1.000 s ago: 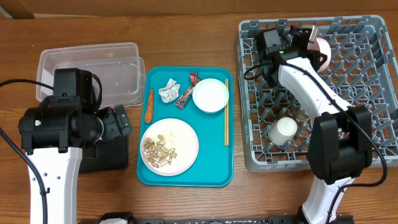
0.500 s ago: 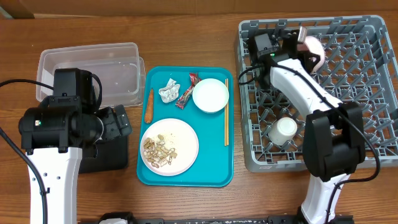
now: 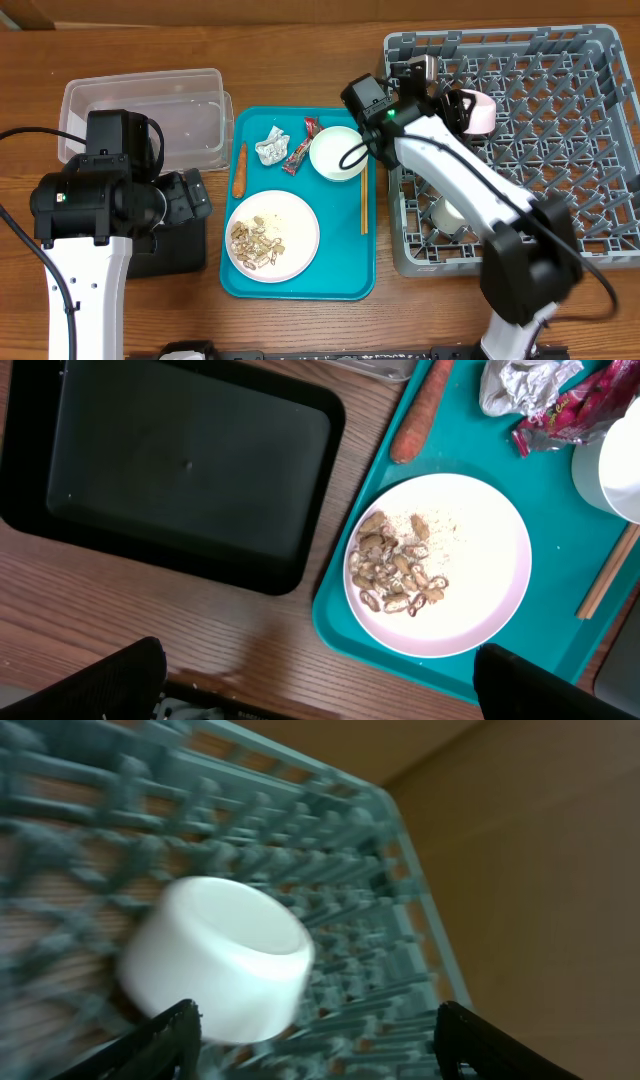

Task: Sort waste into correct bins and load items into the dishwasher
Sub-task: 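Grasp the white bowl at the tray's top right with the right gripper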

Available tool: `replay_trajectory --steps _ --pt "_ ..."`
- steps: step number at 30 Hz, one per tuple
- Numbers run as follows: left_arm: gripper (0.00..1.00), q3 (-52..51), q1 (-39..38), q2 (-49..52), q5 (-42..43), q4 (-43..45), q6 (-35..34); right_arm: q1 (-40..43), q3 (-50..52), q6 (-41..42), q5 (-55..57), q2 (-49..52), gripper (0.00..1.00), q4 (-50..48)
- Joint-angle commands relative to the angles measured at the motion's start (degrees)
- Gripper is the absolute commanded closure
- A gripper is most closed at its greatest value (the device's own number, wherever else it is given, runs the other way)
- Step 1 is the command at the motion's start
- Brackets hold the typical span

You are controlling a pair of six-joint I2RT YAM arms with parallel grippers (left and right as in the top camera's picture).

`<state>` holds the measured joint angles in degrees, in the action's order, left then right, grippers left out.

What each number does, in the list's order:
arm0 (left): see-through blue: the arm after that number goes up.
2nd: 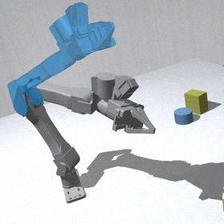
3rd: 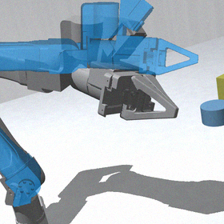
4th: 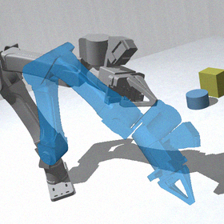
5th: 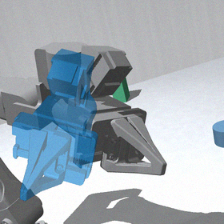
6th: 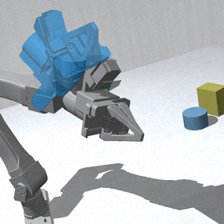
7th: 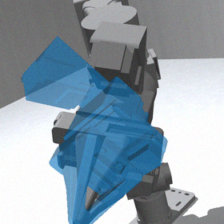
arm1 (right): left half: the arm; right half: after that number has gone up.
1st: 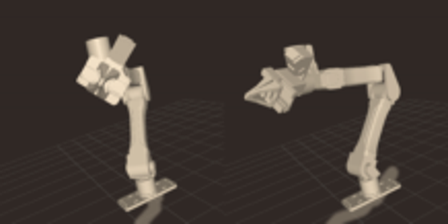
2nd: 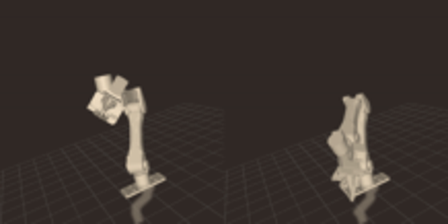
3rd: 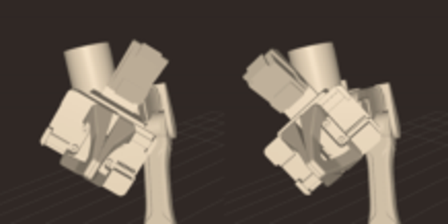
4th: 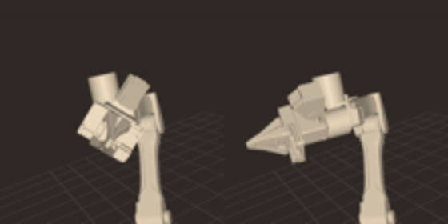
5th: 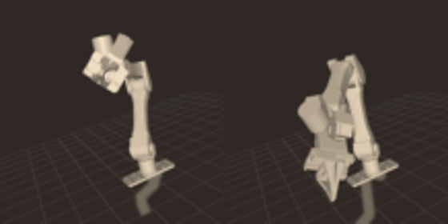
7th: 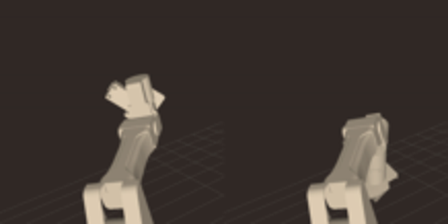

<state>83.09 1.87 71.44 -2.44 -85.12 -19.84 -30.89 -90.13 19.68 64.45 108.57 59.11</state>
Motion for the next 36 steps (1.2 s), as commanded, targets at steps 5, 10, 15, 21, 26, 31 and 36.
replay_trajectory --steps 5,10,15,21,26,31,36 --pt "0.00 0.3 -0.4 0.5 -1.0 0.1 -1.2 -0.9 -3.9 0.0 -49.4 -8.2 0.28 -4.6" --pt "0.00 0.3 -0.4 0.5 -1.0 0.1 -1.2 -0.8 -3.8 8.8 -65.4 -6.1 0.31 -5.2" --pt "0.00 0.3 -0.4 0.5 -1.0 0.1 -1.2 -0.8 -2.9 27.1 -65.5 -1.0 0.35 -0.2" --pt "0.00 0.3 -0.4 0.5 -1.0 0.1 -1.2 -0.9 -2.8 31.5 -65.7 4.4 0.38 1.2" --pt "0.00 0.3 -0.4 0.5 -1.0 0.1 -1.2 -1.4 -2.7 32.7 -68.1 9.1 0.46 1.3" --pt "0.00 0.3 -0.4 0.5 -1.0 0.1 -1.2 -1.4 -2.7 34.2 -68.4 12.1 0.54 1.2" --pt "0.00 0.3 -0.4 0.5 -1.0 0.1 -1.2 -1.4 -2.7 34.4 -68.6 12.1 0.54 1.1"
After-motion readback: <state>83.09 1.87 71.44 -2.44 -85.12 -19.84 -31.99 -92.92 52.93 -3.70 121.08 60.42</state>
